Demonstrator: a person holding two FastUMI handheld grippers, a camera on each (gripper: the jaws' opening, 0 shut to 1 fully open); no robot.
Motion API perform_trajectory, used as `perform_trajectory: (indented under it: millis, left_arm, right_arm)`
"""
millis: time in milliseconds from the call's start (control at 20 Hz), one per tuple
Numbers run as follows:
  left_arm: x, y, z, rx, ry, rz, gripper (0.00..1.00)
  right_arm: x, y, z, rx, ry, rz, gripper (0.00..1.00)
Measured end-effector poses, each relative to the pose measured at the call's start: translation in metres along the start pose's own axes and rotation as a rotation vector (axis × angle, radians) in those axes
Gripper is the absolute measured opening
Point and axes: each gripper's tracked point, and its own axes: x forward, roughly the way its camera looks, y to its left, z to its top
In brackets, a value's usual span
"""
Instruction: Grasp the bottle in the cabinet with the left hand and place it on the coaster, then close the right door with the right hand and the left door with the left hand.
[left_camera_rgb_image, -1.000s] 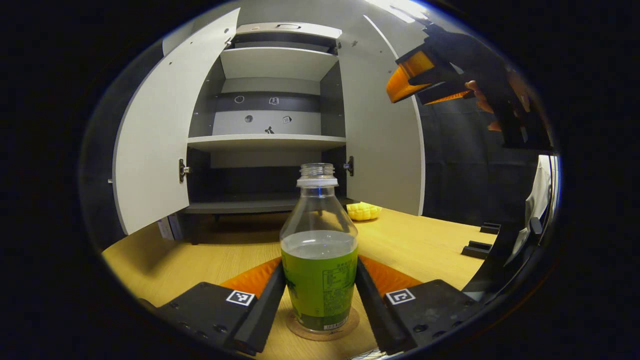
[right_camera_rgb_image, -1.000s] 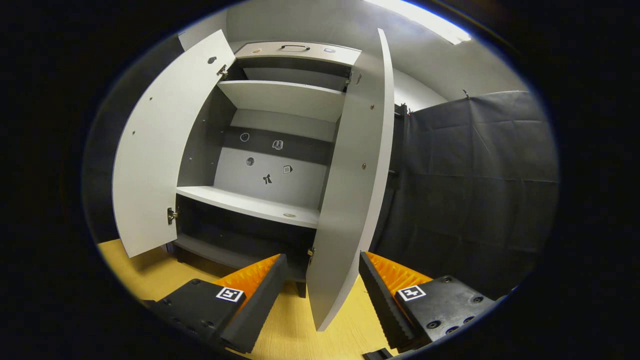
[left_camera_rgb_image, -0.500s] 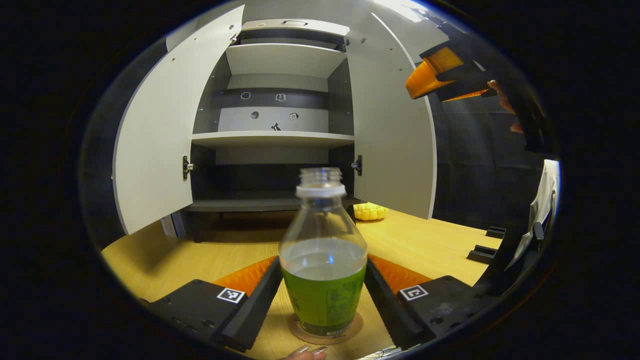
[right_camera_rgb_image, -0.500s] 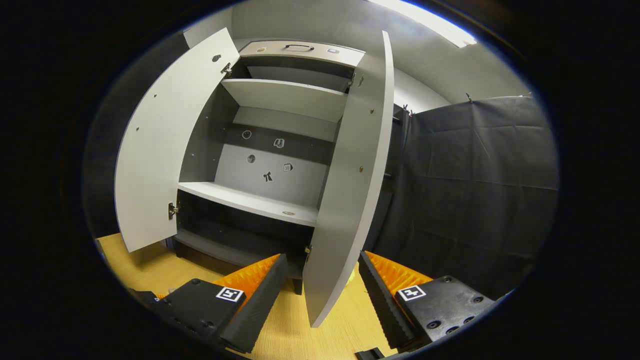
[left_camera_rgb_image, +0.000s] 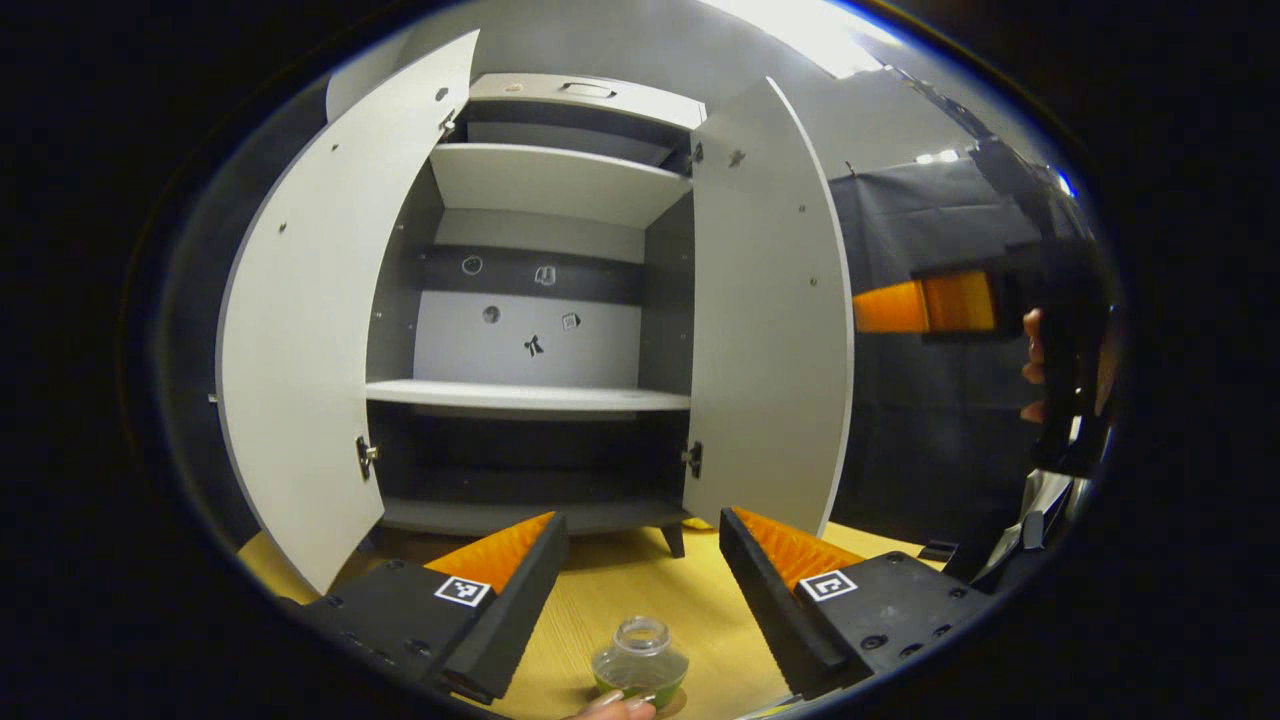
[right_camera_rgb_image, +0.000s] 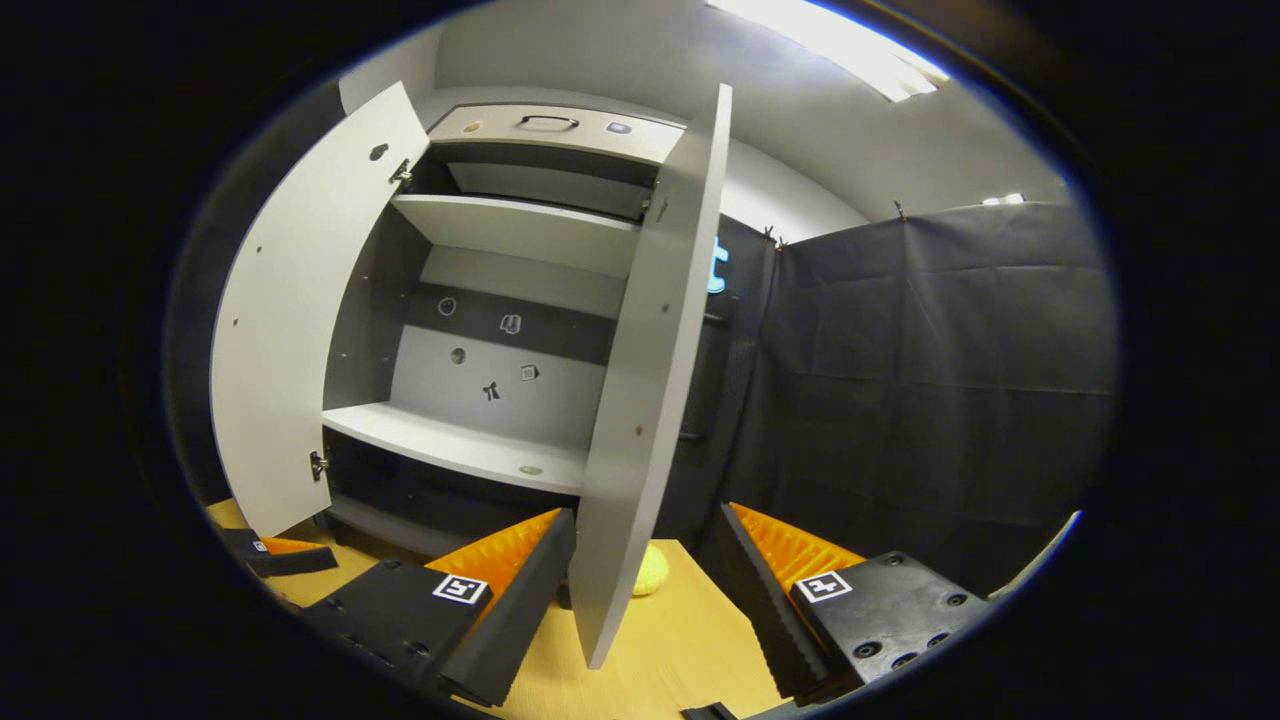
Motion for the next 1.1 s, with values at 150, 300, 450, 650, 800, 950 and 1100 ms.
perform_trajectory:
  millis: [150, 300, 450, 650, 800, 950, 1100]
  left_arm:
    - [-0.029, 0.008, 0.043, -0.02, 0.031, -0.044, 0.96]
    - [-0.059, 0.047, 0.073, 0.059, 0.057, -0.006, 0.96]
    - [-0.087, 0.102, 0.097, 0.088, 0.068, 0.107, 0.96]
    - [-0.111, 0.146, 0.115, -0.02, 0.081, 0.242, 0.98]
    - [-0.127, 0.178, 0.128, 0.0, 0.078, 0.365, 0.98]
    - [-0.137, 0.209, 0.148, 0.084, 0.063, 0.496, 0.98]
    - [-0.14, 0.22, 0.162, 0.083, 0.033, 0.563, 0.98]
  right_arm:
    - [0.002, -0.03, 0.019, 0.031, 0.011, -0.056, 0.95]
    - [0.01, -0.057, 0.038, 0.058, -0.033, -0.106, 0.95]
    - [0.03, -0.06, 0.043, 0.102, -0.033, -0.076, 0.95]
    - [0.061, -0.059, 0.053, 0.147, -0.032, -0.008, 0.95]
    - [0.077, -0.047, 0.059, 0.127, -0.037, 0.103, 0.95]
    - [0.084, -0.041, 0.063, 0.114, -0.042, 0.196, 0.91]
    - [0.089, -0.035, 0.062, 0.186, -0.011, 0.258, 0.9]
